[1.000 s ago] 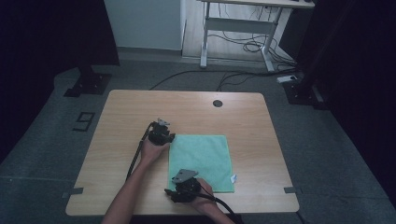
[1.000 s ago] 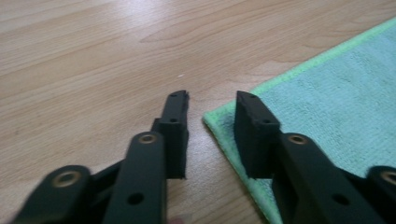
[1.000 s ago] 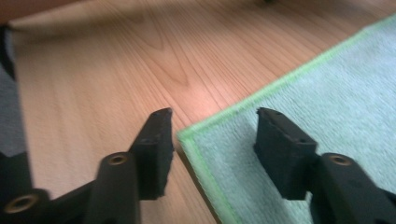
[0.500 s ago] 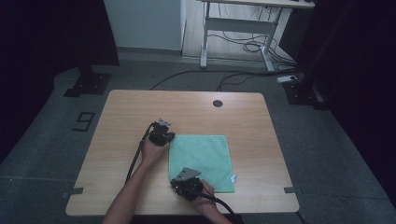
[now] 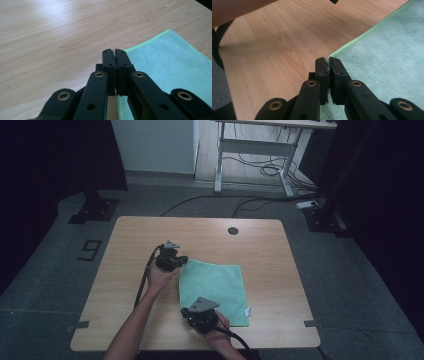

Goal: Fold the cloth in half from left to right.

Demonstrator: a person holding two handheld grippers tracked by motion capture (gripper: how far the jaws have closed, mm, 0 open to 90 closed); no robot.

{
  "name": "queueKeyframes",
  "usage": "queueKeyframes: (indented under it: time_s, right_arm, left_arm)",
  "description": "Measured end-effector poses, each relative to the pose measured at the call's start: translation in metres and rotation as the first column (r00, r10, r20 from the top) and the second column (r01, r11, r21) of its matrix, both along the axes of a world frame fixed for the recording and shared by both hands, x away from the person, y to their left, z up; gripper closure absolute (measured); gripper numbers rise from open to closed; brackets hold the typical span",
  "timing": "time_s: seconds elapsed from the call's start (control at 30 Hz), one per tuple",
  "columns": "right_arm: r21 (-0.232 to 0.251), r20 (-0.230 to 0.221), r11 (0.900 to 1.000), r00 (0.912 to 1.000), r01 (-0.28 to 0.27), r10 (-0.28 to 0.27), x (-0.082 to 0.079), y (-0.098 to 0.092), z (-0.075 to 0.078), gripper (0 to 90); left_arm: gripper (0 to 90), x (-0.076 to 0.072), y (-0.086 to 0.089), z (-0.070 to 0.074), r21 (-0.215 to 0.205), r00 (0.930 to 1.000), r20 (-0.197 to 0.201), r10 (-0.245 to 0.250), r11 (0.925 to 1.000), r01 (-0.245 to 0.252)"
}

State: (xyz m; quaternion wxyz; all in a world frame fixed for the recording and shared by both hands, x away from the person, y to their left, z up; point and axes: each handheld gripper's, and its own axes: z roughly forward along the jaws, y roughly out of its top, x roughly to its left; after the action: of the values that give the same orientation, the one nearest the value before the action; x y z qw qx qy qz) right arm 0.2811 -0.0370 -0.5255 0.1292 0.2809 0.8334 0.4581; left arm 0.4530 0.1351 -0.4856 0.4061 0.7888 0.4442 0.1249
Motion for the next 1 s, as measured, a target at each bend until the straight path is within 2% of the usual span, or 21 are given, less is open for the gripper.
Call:
queueKeyframes:
  time_s: [0.2,0.33,0.47,0.6,0.67,0.73,0.83,0.9,1.0]
  right_arm:
    - [0.026,0.028,1.000,0.9996,-0.006,0.005,-0.004,0.008,0.008,85.1]
    - [0.043,0.043,0.999,0.9991,-0.004,0.002,-0.007,0.010,0.013,85.1]
    - [0.052,0.039,0.999,0.9992,-0.013,0.011,-0.006,0.015,0.016,85.2]
    - [0.082,0.057,0.996,0.9982,-0.023,0.018,-0.007,0.022,0.033,85.2]
    - [0.081,0.070,0.996,0.9973,-0.027,0.021,-0.008,0.023,0.037,85.2]
    - [0.075,0.063,0.997,0.9979,-0.020,0.016,-0.007,0.022,0.035,85.2]
    - [0.074,0.026,0.997,0.9997,-0.006,0.004,-0.003,0.020,0.024,85.2]
    - [0.070,0.014,0.998,0.9999,-0.004,0.003,-0.002,0.020,0.020,85.2]
    - [0.079,0.025,0.997,0.9996,-0.016,0.014,-0.002,0.024,0.022,85.3]
  left_arm:
    - [87.9,-0.004,0.004,0.018,-0.003,0.9995,0.030,0.001,1.0000,-0.001]
    - [87.9,-0.005,0.007,0.021,0.002,0.9996,0.028,0.008,1.0000,-0.008]
    - [87.9,-0.005,0.013,0.027,-0.002,0.9991,0.036,0.023,0.9997,-0.023]
    - [87.9,-0.003,0.016,0.041,-0.005,0.9985,0.045,0.031,0.9995,-0.030]
    - [88.0,-0.003,0.015,0.041,0.003,0.9988,0.040,0.027,0.9996,-0.027]
    - [87.9,-0.003,0.015,0.037,0.013,0.9994,0.021,0.028,0.9995,-0.028]
    - [87.8,-0.002,0.016,0.028,0.023,0.9992,-0.002,0.041,0.9989,-0.041]
    - [87.8,-0.003,0.019,0.027,0.023,0.9988,-0.001,0.050,0.9985,-0.050]
    - [87.8,-0.005,0.028,0.034,0.020,0.9976,0.019,0.067,0.9975,-0.067]
